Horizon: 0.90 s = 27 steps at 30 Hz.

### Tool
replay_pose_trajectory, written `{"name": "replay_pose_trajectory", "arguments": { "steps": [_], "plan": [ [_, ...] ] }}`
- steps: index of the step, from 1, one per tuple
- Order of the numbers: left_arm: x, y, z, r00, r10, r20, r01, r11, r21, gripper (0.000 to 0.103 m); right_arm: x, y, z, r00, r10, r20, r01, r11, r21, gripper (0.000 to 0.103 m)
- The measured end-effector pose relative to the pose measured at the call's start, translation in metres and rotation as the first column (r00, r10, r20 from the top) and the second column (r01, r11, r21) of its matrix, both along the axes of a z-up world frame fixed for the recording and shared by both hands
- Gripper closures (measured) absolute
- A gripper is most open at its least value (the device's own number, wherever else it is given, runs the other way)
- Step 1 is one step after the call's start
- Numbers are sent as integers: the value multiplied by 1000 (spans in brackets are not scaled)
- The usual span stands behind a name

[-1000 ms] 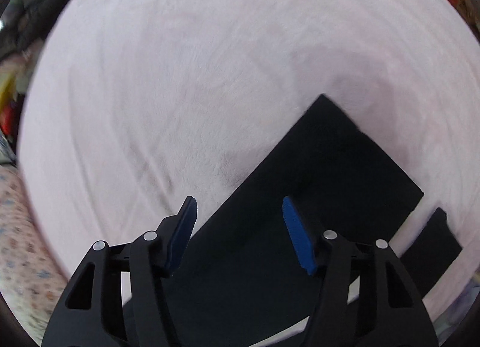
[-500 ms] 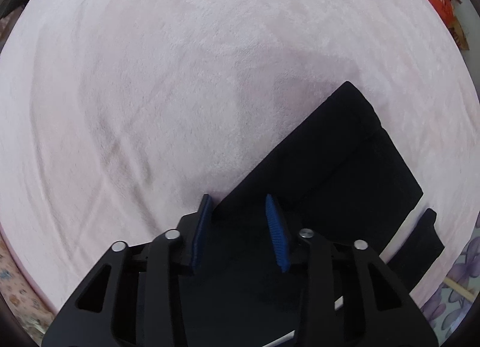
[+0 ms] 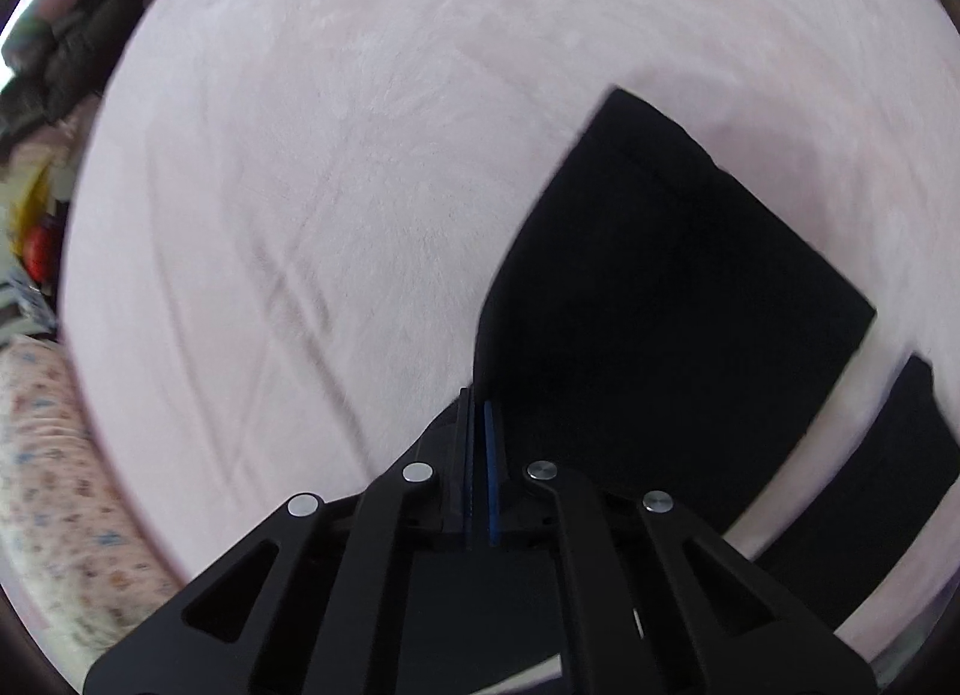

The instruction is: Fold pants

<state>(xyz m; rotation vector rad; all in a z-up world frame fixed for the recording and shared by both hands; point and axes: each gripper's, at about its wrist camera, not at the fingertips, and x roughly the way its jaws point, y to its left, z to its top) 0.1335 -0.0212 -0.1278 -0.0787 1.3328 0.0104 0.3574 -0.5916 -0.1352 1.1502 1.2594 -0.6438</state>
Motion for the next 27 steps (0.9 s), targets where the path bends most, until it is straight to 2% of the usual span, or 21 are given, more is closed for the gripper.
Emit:
{"name": "replay_pose_trajectory", "arguments": {
  "steps": [4, 9, 13, 15, 17, 22, 27],
  "plan": [
    [4, 4, 3, 999, 36, 2, -36, 999, -15, 2, -28, -4, 8, 992, -35, 120, 30, 999, 45, 101],
    [-1, -9, 13, 1000, 9, 19, -9, 1000, -30, 2, -59, 1, 13, 970, -38, 241, 23, 997, 67, 101],
    [-7, -13, 27, 996, 4, 90, 4, 996, -94, 2, -82, 8, 17, 944, -32, 329, 4, 996, 87, 101],
    [0, -12, 34, 995, 15, 101, 1, 987, -159, 2, -98, 11, 27, 927, -37, 372, -2, 995, 103, 101],
    [0, -14, 41, 995, 25, 95, -7, 982, -188, 2, -121, 3, 36, 915, -39, 402, -8, 993, 114, 101],
    [44, -6, 60, 991, 55, 123, -24, 970, -242, 2, -162, 16, 36, 910, -37, 414, -22, 990, 136, 101],
    [110, 12, 75, 975, 140, 170, -72, 932, -354, 2, -186, 29, 27, 912, -79, 404, 4, 983, 183, 101]
  ]
}}
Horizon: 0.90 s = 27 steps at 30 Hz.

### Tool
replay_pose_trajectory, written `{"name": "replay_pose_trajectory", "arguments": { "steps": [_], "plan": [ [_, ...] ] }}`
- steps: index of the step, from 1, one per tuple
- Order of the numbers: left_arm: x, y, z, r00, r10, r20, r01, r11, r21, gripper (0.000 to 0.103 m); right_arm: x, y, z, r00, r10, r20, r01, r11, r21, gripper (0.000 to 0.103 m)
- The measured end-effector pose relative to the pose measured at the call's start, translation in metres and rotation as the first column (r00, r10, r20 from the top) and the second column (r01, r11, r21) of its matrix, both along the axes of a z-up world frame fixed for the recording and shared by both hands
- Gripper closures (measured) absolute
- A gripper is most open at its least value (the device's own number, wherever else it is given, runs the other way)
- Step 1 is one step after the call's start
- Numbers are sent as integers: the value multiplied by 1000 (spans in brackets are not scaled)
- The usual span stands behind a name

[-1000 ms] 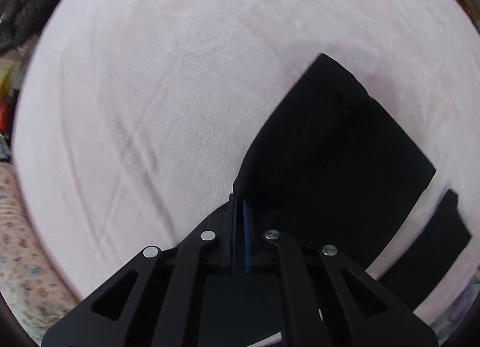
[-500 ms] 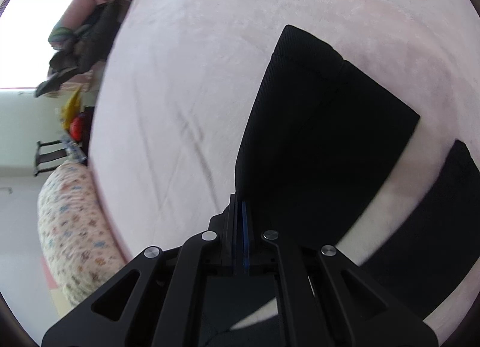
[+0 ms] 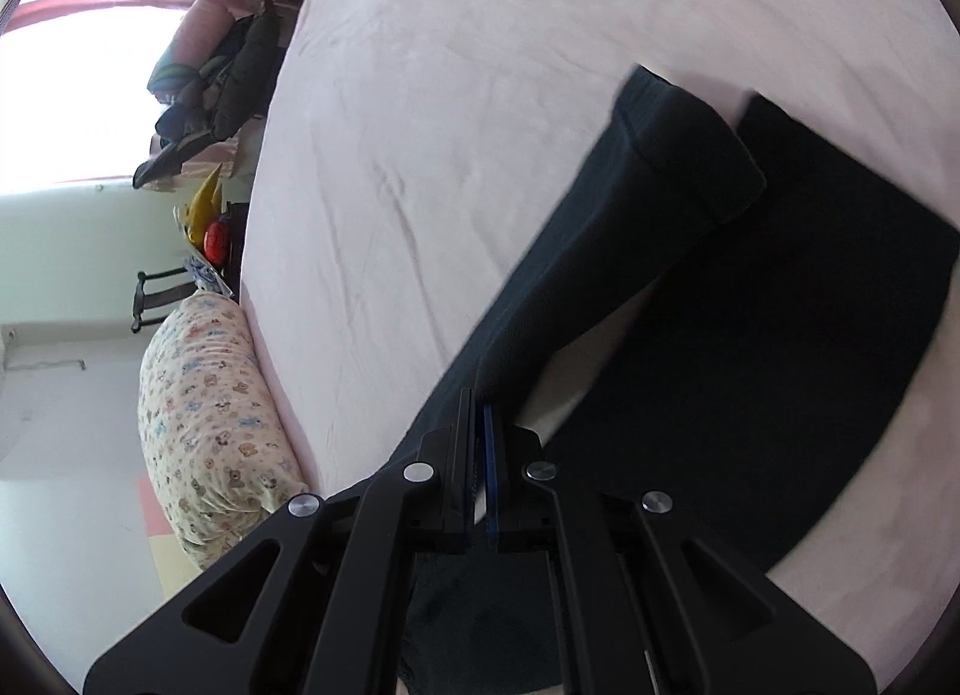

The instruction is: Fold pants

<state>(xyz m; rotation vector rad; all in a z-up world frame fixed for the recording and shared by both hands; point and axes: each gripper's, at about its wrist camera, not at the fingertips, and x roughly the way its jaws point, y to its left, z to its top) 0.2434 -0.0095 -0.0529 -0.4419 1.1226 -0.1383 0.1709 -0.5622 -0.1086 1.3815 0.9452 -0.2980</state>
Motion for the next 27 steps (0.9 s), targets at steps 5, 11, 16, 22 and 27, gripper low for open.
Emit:
{"name": "replay_pose_trajectory", "arguments": {
  "steps": [5, 11, 16, 22, 27],
  "plan": [
    [90, 17, -6, 992, 79, -102, -92, 987, -129, 2, -12, 4, -5, 1000, -12, 15, 12, 1000, 20, 101],
    [182, 11, -37, 949, 97, -301, -153, 973, -171, 25, -20, 4, -3, 999, 0, 36, 1, 1000, -7, 101],
    [218, 4, -73, 890, 163, -426, -237, 963, -126, 44, -31, 0, -10, 999, -15, 32, 15, 1000, 0, 101],
    [233, 4, -88, 878, 246, -411, -301, 951, -73, 67, -35, -3, -16, 1000, -5, 27, 5, 1000, -7, 101],
    [235, 3, -94, 862, 299, -409, -338, 941, -23, 95, -32, -2, -18, 1000, -1, 24, 2, 1000, -12, 101]
  ]
}}
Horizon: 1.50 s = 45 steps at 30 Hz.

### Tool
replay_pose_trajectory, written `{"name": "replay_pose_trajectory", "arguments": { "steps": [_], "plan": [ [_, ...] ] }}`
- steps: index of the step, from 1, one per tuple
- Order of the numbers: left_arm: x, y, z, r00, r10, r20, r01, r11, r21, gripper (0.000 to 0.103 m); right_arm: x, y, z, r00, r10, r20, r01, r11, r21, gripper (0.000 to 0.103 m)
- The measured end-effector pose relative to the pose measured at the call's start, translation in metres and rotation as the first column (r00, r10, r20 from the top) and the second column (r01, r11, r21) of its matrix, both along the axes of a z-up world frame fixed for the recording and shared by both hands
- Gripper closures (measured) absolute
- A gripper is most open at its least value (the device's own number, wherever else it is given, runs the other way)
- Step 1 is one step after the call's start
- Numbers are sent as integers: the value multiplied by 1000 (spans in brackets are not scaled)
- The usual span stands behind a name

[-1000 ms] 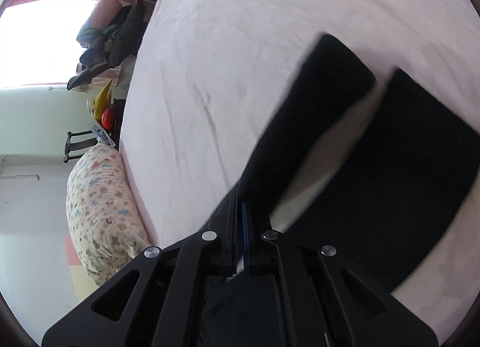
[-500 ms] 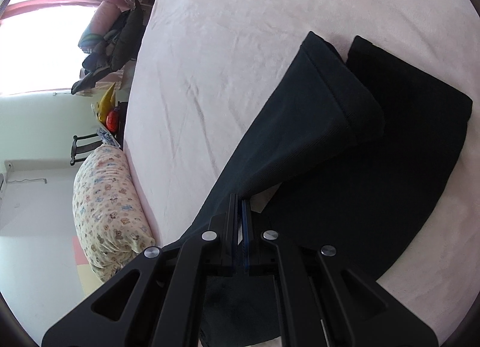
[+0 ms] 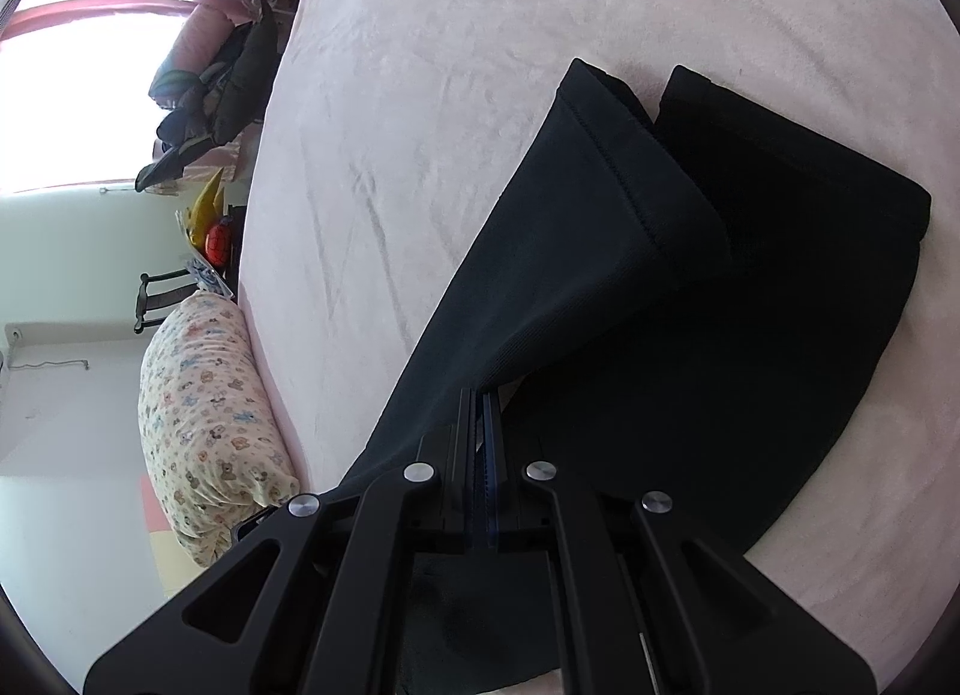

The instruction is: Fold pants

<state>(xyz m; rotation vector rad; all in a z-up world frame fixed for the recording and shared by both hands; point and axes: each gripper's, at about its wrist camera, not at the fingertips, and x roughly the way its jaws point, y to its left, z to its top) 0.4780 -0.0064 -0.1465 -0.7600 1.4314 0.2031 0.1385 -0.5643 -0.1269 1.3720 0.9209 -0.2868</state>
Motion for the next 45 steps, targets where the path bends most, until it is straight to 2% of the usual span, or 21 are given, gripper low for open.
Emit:
{"name": "replay_pose_trajectory", "arguments": {
  "steps": [2, 5, 8, 16, 19, 21, 24, 27, 30, 32, 34, 36, 37, 38, 45],
  "plan": [
    [-3, -4, 3, 1000, 5, 16, -5, 1000, 13, 99, 1, 0, 0, 1000, 7, -1, -7, 1000, -8, 101],
    [-13, -12, 14, 998, -21, 66, 18, 999, 46, 100, 3, -2, 3, 1000, 8, 5, -8, 1000, -18, 101],
    [-30, -11, 31, 993, -18, 114, 13, 999, 44, 100, 6, -7, 7, 1000, 5, 19, -4, 999, -32, 101],
    [-103, 5, 76, 968, 3, 251, 3, 1000, -25, 100, 22, -25, 27, 997, 17, 73, -11, 996, -87, 101],
    [-141, 16, 94, 954, -2, 301, 12, 999, -31, 100, 25, -32, 47, 990, 29, 137, -13, 993, -121, 101],
    [-169, 21, 104, 945, 18, 326, -2, 999, -50, 100, 18, -34, 61, 984, 50, 171, -19, 984, -176, 103],
    [-217, 34, 106, 948, 24, 318, -8, 999, -51, 100, -7, -36, 56, 993, 45, 112, -21, 979, -204, 103],
    [-262, 42, 93, 964, 38, 265, -30, 999, -32, 100, -41, -35, 23, 1000, 7, -7, -8, 989, -147, 103],
    [-295, 51, 71, 980, 77, 181, -72, 997, -33, 100, -57, -30, 2, 999, -18, -42, 15, 997, -82, 102],
    [-303, 51, 56, 988, 80, 133, -76, 997, -33, 100, -61, -28, -13, 998, -49, -43, 50, 999, 7, 102],
    [-303, 47, 50, 990, 74, 123, -71, 997, -30, 100, -63, -23, -27, 995, -55, -77, 63, 993, 98, 100],
    [-303, 44, 52, 989, 66, 131, -62, 998, -32, 100, -67, -16, -36, 995, -50, -86, 63, 984, 165, 81],
    [-303, 42, 54, 989, 52, 138, -49, 998, -27, 100, -68, -13, -37, 995, -45, -86, 59, 983, 174, 68],
    [-301, 41, 56, 988, 41, 147, -38, 999, -24, 100, -69, -9, -37, 995, -41, -88, 56, 984, 170, 64],
    [-299, 44, 65, 984, 34, 174, -29, 999, -32, 99, -77, -12, -51, 989, -110, -98, 123, 982, 144, 64]
  ]
}}
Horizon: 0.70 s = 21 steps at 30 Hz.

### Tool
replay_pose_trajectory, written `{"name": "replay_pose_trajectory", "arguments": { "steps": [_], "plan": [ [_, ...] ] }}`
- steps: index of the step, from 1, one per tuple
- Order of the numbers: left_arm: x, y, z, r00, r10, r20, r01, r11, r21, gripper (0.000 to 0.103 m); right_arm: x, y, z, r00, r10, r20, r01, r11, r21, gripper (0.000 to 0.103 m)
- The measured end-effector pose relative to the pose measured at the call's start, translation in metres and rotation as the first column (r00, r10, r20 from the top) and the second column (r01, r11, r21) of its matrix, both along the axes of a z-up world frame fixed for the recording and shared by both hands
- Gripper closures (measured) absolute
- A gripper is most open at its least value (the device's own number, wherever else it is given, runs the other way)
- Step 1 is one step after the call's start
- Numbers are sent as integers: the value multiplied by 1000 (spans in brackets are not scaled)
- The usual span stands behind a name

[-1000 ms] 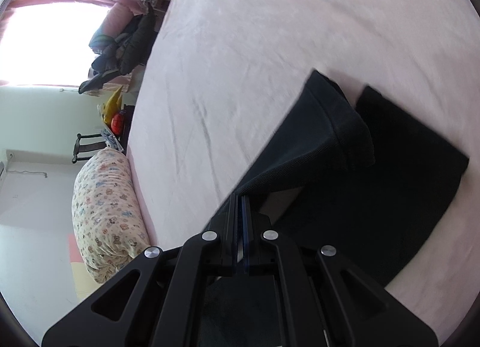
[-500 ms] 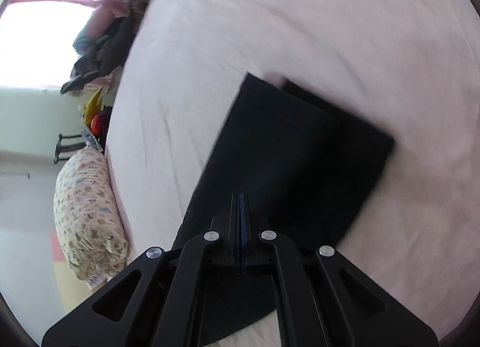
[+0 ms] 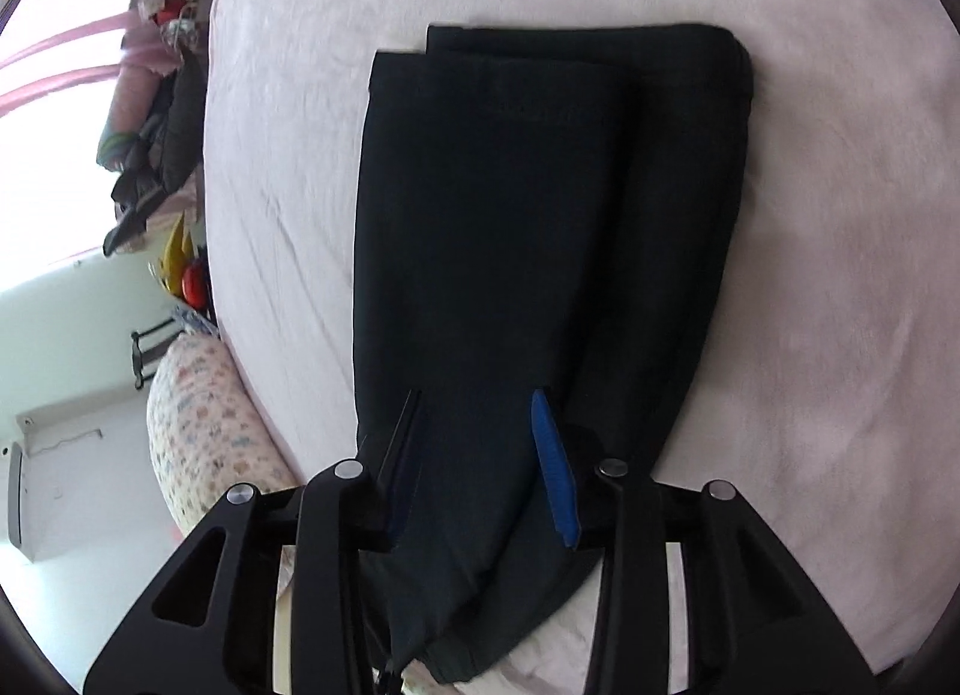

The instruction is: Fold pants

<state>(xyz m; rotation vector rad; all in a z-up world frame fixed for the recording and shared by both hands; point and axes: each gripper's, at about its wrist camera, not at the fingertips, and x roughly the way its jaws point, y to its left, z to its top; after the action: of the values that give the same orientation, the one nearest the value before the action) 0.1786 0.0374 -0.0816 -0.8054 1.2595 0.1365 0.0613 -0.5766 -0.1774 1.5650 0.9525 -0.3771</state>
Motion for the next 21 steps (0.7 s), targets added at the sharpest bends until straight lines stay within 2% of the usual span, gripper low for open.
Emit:
{"name": "replay_pose_trajectory", "arguments": {
  "steps": [2, 6, 12, 13, 16, 21],
  "plan": [
    [0, 2, -1, 1000, 1, 0, -1, 1000, -3, 99, 1, -1, -1, 1000, 4, -28, -5, 1000, -31, 64],
    [-5, 3, -4, 1000, 8, -2, -8, 1000, -11, 99, -7, -1, -7, 997, 8, -82, -10, 1000, -28, 64],
    [-6, 5, -5, 1000, 10, -7, -10, 1000, -13, 99, -7, -7, -14, 998, -35, -59, 31, 997, -63, 65],
    [-6, 4, -4, 1000, 8, -7, -8, 1000, -11, 99, -4, -6, -16, 998, -27, -59, 23, 997, -68, 67],
    [-5, 4, -3, 1000, 1, -4, -1, 1000, -6, 99, 3, -3, -14, 999, -28, -23, 25, 995, -98, 101],
    [-4, 1, 4, 999, -17, 28, 17, 1000, 5, 99, 10, -1, 8, 999, 5, 47, 3, 986, -165, 101]
  ]
}}
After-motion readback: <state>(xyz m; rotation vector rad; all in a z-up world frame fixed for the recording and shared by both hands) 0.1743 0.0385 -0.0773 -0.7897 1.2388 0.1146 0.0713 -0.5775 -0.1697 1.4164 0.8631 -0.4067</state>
